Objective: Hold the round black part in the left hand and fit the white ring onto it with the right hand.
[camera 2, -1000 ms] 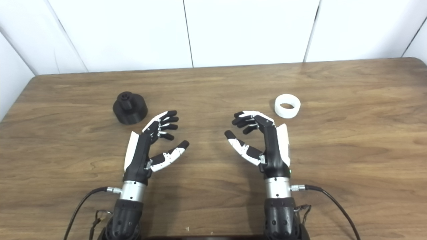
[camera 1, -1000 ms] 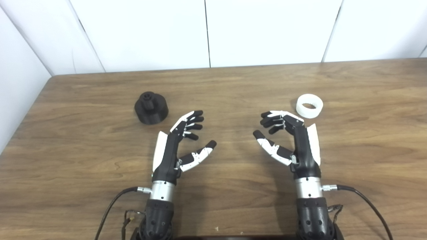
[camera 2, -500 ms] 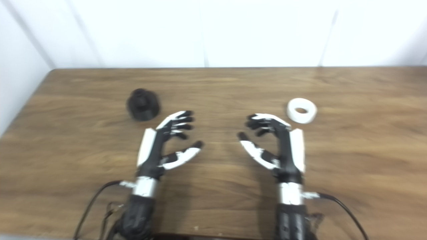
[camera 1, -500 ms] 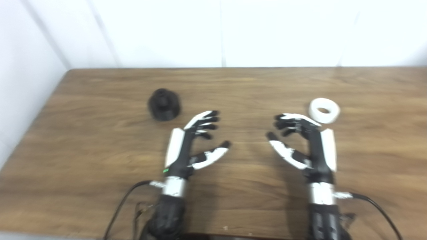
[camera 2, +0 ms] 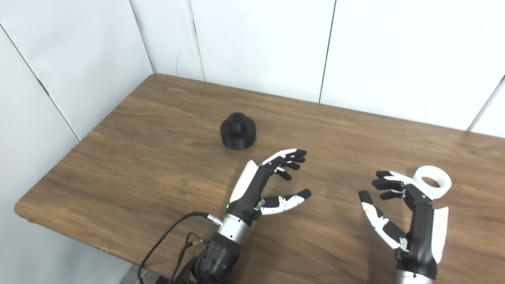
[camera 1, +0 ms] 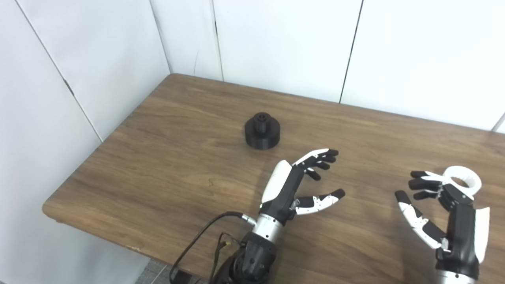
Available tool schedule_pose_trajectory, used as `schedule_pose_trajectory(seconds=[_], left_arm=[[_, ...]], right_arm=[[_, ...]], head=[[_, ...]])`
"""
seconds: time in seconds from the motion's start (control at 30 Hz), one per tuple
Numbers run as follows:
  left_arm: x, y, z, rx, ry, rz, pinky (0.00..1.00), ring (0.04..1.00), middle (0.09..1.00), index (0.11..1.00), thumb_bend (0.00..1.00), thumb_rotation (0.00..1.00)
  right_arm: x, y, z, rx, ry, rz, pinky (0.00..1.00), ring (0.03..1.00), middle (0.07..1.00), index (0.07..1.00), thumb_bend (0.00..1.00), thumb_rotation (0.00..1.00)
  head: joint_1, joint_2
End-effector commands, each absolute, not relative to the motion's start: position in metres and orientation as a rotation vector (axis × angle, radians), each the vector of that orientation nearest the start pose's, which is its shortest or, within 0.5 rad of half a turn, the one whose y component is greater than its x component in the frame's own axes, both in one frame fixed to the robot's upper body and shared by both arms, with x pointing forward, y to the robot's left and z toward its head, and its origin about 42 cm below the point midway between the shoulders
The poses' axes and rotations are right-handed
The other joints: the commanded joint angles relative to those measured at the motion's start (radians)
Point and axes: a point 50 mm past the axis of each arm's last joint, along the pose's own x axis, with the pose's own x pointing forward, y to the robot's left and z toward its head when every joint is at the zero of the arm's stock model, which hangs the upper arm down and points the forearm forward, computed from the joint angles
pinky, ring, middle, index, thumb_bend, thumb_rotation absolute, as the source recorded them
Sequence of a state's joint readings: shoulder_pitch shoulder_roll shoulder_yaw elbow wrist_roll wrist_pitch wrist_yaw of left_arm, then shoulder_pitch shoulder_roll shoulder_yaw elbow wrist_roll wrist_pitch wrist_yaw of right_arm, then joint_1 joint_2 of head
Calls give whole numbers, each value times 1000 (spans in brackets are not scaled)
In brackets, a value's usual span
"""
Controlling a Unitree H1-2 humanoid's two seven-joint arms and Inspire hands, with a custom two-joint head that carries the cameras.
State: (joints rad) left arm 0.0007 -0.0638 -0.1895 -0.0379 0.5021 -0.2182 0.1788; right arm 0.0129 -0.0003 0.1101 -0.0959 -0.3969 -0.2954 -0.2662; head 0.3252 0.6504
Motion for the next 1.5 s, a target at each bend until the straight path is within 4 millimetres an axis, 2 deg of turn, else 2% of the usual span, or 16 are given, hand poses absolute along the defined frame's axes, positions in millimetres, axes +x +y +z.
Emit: schedule_pose_trajectory(seconds=[0.0, 0.27, 0.37, 0.63, 0.8, 1.2, 1.33, 1.47], left_arm=[[279, 139, 128, 377, -356, -23, 574, 707, 769, 768, 579, 208], [283, 150, 132, 414, -369, 1, 601, 735, 796, 739, 571, 219], [286, 156, 136, 408, -386, 1, 626, 755, 814, 768, 578, 189], [297, 177, 158, 508, -418, 53, 677, 780, 827, 795, 583, 210], [307, 196, 174, 560, -442, 82, 660, 778, 829, 791, 596, 227], [323, 228, 193, 677, -462, 130, 669, 806, 835, 800, 606, 287], [328, 237, 200, 695, -472, 142, 731, 825, 836, 803, 597, 259], [334, 246, 207, 719, -490, 155, 718, 804, 826, 789, 591, 224]], right_arm=[[262, -193, 118, -342, -363, -114, 435, 554, 634, 497, 503, 154], [261, -193, 118, -336, -362, -110, 434, 549, 631, 497, 503, 153], [260, -192, 118, -334, -360, -112, 433, 549, 631, 497, 503, 153], [260, -193, 118, -335, -352, -116, 432, 548, 632, 497, 503, 153], [261, -193, 117, -337, -355, -113, 430, 544, 629, 497, 503, 153], [263, -192, 119, -336, -355, -109, 428, 543, 627, 497, 503, 150], [263, -192, 119, -337, -356, -107, 428, 544, 628, 497, 503, 151], [263, -192, 119, -334, -349, -107, 431, 544, 628, 498, 503, 152]], head=[[0, 0], [1, 3], [-1, 5], [-4, 7], [-7, 8], [-6, 8], [-9, 6], [-7, 8]])
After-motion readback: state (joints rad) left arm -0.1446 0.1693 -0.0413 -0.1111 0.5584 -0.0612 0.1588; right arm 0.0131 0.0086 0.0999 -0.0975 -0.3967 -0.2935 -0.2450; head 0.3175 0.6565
